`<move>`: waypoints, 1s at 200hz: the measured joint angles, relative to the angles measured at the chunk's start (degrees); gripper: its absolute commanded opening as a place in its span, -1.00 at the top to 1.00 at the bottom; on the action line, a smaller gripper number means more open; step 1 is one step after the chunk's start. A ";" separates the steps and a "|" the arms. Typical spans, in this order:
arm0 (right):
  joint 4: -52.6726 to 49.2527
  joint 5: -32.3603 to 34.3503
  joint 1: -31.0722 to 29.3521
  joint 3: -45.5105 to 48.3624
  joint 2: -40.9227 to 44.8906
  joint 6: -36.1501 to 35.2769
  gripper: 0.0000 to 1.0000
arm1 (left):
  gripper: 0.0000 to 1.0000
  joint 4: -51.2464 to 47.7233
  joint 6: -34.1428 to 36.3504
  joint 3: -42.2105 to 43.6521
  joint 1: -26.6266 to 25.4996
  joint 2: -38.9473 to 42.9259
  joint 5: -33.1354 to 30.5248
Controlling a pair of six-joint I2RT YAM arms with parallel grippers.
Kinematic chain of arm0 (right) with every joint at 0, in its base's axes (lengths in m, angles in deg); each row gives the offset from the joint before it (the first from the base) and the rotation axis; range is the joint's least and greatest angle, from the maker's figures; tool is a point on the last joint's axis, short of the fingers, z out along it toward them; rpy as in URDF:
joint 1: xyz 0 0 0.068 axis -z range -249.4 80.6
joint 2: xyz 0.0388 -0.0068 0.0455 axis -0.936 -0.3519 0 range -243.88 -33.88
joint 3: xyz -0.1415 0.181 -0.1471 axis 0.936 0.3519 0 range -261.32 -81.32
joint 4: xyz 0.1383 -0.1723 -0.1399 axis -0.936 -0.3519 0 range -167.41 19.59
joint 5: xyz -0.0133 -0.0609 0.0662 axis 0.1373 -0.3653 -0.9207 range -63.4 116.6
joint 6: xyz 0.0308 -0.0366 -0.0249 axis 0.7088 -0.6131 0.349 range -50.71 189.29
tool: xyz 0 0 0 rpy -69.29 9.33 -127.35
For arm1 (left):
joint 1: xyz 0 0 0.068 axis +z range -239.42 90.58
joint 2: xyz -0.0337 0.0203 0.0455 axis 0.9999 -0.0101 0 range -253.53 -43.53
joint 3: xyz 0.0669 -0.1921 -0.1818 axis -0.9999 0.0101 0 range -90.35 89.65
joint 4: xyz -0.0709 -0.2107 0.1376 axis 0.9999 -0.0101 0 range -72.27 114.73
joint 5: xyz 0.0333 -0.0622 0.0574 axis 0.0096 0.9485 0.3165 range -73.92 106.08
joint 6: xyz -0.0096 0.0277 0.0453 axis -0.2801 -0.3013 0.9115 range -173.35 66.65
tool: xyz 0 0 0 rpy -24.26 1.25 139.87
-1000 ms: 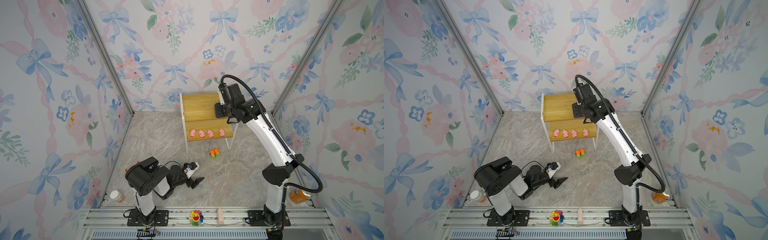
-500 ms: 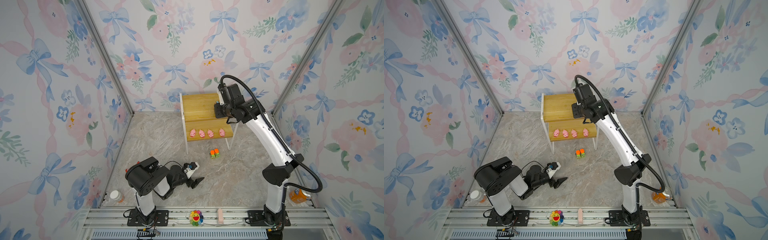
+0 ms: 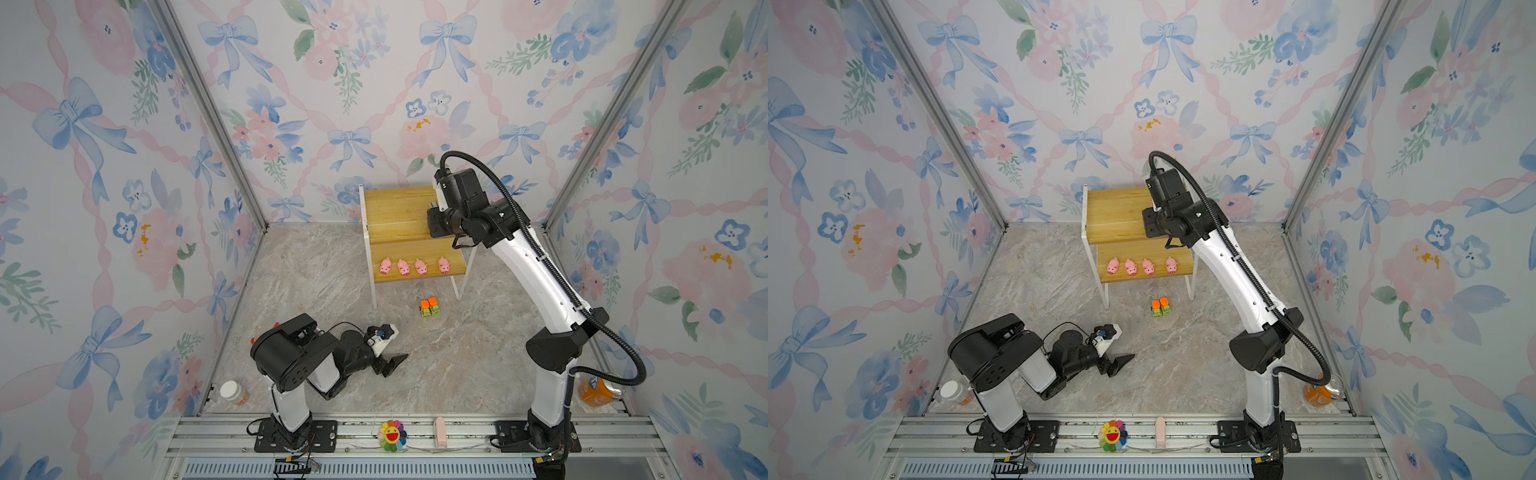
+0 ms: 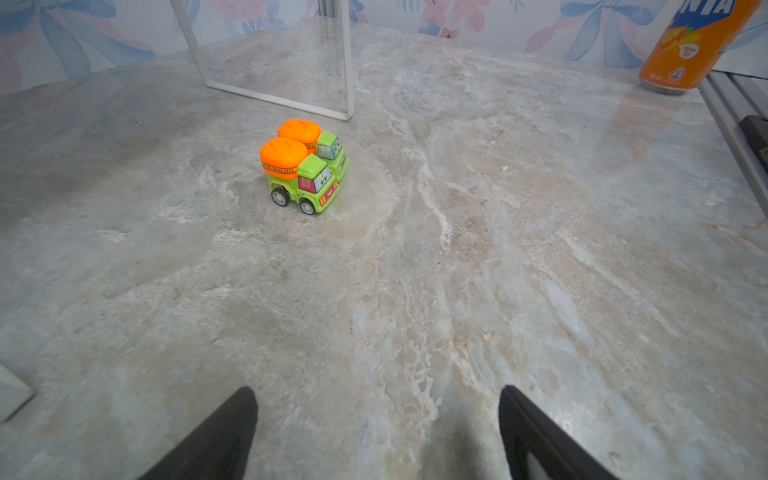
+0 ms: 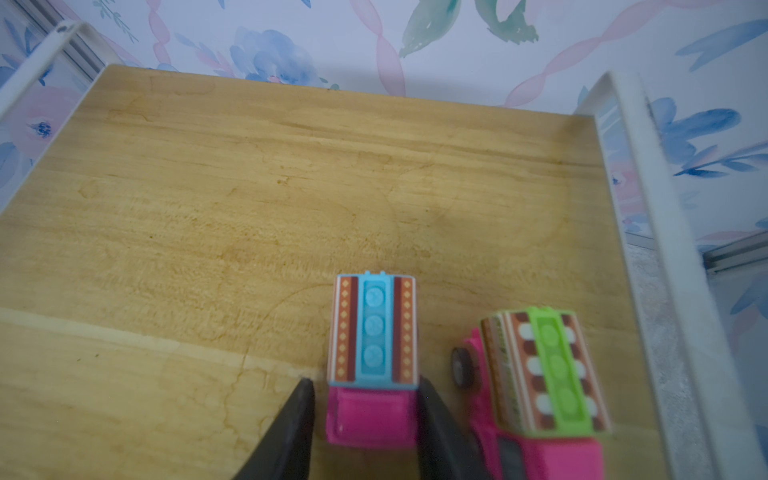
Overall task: Place and organize the plastic toys onto the shelf
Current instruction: 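Lower the truck beside the green-and-pink truck and open the right gripper, then withdraw the right gripper from the top shelf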
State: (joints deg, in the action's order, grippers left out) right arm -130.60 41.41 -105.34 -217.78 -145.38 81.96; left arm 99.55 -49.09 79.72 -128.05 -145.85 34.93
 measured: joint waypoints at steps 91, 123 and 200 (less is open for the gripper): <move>-0.09 -0.90 -0.57 3.10 5.18 -0.26 -0.05 | -0.83 0.00 0.00 0.00 0.00 0.00 -0.02; 0.72 -1.03 -1.77 8.20 11.21 -1.29 -0.13 | -0.82 0.00 0.00 0.00 0.02 0.00 -0.44; 17.88 -8.24 -2.32 57.40 44.78 0.85 -0.15 | -0.89 -0.98 -0.46 0.00 0.94 1.27 -0.61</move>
State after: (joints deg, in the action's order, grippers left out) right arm -112.72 33.17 -107.66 -160.38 -100.59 82.81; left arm 98.57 -49.55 79.72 -127.11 -144.58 34.32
